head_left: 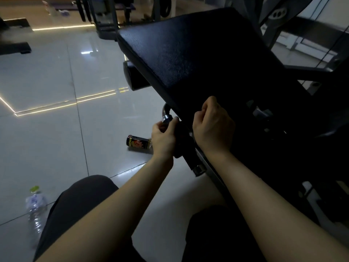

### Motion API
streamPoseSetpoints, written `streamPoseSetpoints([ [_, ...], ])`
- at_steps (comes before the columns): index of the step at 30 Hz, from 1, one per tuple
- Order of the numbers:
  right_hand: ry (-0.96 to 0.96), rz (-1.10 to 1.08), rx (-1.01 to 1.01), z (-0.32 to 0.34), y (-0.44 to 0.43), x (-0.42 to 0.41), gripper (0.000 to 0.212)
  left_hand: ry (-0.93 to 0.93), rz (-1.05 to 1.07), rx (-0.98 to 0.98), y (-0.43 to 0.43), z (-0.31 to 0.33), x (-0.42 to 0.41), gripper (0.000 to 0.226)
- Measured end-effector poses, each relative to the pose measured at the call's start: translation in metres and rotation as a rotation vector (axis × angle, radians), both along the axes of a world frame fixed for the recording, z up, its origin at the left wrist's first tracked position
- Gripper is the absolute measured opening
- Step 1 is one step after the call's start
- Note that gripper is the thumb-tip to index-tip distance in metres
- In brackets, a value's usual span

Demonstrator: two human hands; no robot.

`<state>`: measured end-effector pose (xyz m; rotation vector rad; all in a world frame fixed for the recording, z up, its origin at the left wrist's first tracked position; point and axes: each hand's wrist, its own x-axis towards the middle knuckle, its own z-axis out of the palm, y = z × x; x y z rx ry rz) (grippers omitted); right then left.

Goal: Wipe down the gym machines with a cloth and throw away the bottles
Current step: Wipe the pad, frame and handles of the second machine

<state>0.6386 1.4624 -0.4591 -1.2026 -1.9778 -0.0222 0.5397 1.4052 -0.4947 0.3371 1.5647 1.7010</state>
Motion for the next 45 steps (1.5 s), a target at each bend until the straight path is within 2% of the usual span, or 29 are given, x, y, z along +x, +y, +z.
streamPoseSetpoints([
  [2,-0.004,-0.016,0.008,0.0,-0.001,0.0,0.01,-0.152,0.024,0.033,-0.001,-0.003,0.005,0.049],
  [4,-0.017,-0.031,0.014,0.0,0.0,-0.002,0.011,-0.274,-0.046,0.088,-0.008,-0.006,0.016,0.037],
  [6,-0.024,-0.037,0.014,0.0,0.001,-0.003,0.012,-0.222,-0.133,0.074,-0.019,-0.009,0.025,0.029],
  [10,-0.018,-0.017,0.004,-0.002,0.001,-0.002,0.012,-0.077,-0.298,0.013,-0.037,-0.014,0.026,0.036],
  [15,0.001,-0.001,0.026,-0.001,0.001,0.001,0.009,-0.022,-0.422,-0.099,-0.045,-0.009,0.017,0.038],
  [19,0.008,0.016,0.011,-0.002,0.002,0.0,0.011,-0.159,-0.255,-0.058,-0.024,0.004,0.001,0.045],
  [22,0.01,0.006,0.01,-0.001,0.001,-0.002,0.013,-0.234,-0.112,0.037,-0.017,0.005,0.019,0.033],
  [24,0.012,-0.011,0.014,-0.001,0.002,-0.003,0.013,-0.213,-0.131,0.041,-0.027,0.003,0.033,0.025],
  [29,0.018,-0.013,0.029,-0.002,0.004,-0.004,0.011,0.027,-0.238,-0.056,-0.052,0.001,0.045,0.025],
  [32,0.024,0.002,0.023,-0.002,0.004,-0.002,0.01,0.032,-0.305,-0.058,-0.067,0.002,0.054,0.023],
  [34,0.03,0.005,0.018,-0.002,0.005,-0.001,0.008,0.046,-0.404,-0.123,-0.079,-0.006,0.058,0.032],
  [36,0.036,0.02,0.015,-0.002,0.005,-0.001,0.007,0.175,-0.54,-0.255,-0.09,-0.015,0.06,0.045],
  [38,0.04,0.022,0.017,-0.002,0.006,-0.001,0.007,0.149,-0.503,-0.237,-0.093,-0.016,0.065,0.044],
  [41,0.06,0.032,0.003,-0.002,0.005,-0.001,0.008,-0.054,-0.288,-0.103,-0.079,-0.007,0.065,0.034],
  [45,0.113,0.065,-0.009,-0.002,0.002,0.002,0.009,0.002,-0.265,-0.061,-0.062,-0.003,0.071,0.03],
])
